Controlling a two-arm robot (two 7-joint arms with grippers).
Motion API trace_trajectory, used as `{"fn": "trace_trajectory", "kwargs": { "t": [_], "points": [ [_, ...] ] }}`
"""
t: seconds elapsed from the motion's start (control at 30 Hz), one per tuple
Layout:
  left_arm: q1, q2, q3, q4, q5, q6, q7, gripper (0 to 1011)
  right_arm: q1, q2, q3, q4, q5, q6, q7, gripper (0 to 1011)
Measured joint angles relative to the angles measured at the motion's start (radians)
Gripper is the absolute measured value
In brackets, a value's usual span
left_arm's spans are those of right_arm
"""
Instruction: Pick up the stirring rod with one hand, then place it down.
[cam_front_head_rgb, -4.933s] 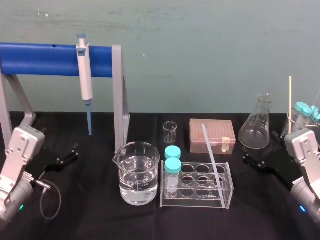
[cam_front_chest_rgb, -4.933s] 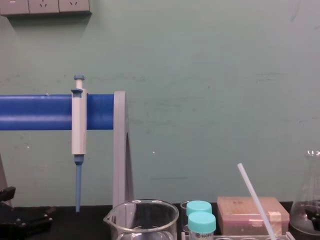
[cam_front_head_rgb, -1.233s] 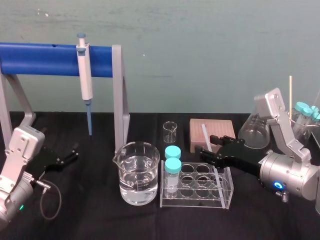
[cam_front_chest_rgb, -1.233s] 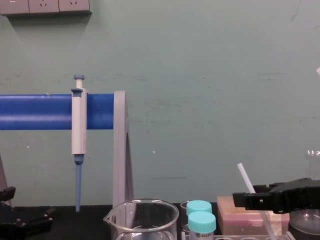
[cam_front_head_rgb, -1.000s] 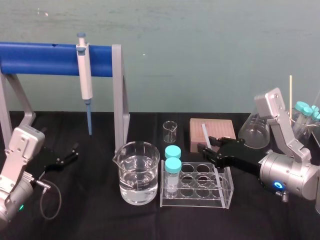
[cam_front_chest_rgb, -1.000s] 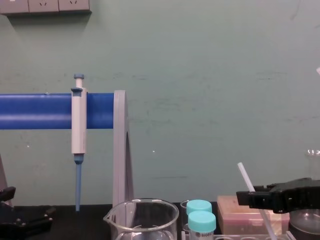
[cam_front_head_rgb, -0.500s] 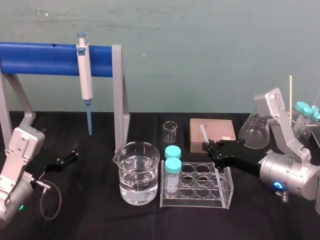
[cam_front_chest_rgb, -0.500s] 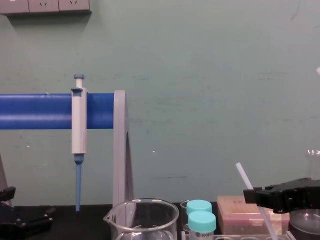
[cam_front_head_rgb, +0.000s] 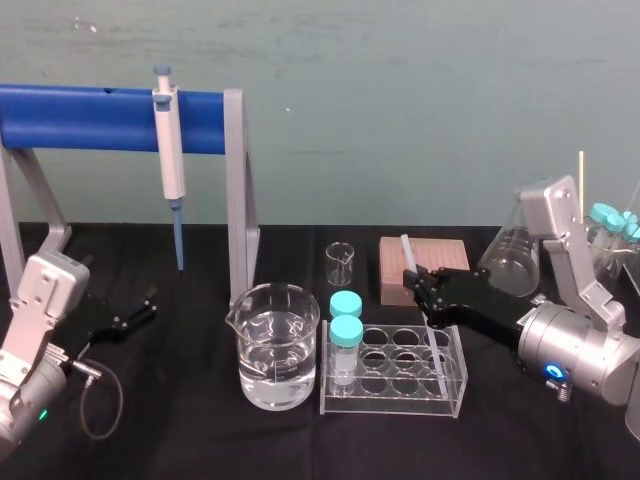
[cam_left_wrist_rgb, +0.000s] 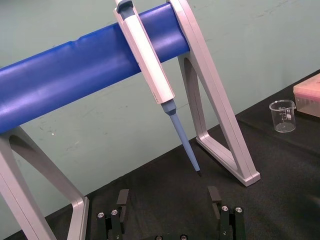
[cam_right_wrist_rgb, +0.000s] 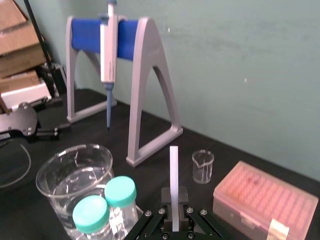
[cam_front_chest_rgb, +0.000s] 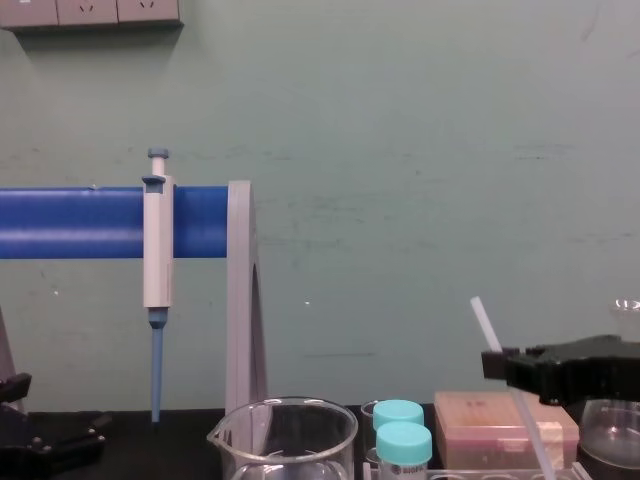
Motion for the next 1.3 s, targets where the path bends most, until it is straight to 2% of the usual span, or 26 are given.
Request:
{"fn": "trace_trajectory", "kwargs": {
  "t": [0.27, 0.37, 0.5, 0.77, 0.9, 1.03, 1.3],
  "points": [
    [0.000, 0.000, 0.000, 0.000, 0.000, 0.000, 0.000, 1000, -0.038, -0.012, 0.030, -0.009, -0.017, -0.096, 0.001, 69],
    [0.000, 0.000, 0.000, 0.000, 0.000, 0.000, 0.000, 1000, -0.070, -0.015, 0.053, -0.017, -0.013, -0.159, 0.019, 69],
    [0.000, 0.000, 0.000, 0.000, 0.000, 0.000, 0.000, 1000, -0.096, -0.017, 0.071, -0.027, -0.008, -0.217, 0.041, 69],
    [0.000, 0.000, 0.000, 0.000, 0.000, 0.000, 0.000, 1000, -0.116, -0.019, 0.103, -0.043, -0.008, -0.264, 0.052, 69],
    [0.000, 0.000, 0.000, 0.000, 0.000, 0.000, 0.000, 1000, -0.102, -0.022, 0.124, -0.048, -0.007, -0.295, 0.067, 69],
    [0.000, 0.000, 0.000, 0.000, 0.000, 0.000, 0.000, 1000, -0.062, -0.038, 0.144, -0.044, 0.015, -0.319, 0.085, 69],
    [0.000, 0.000, 0.000, 0.000, 0.000, 0.000, 0.000, 1000, 0.012, -0.068, 0.155, -0.007, 0.030, -0.349, 0.101, 69]
  ]
}}
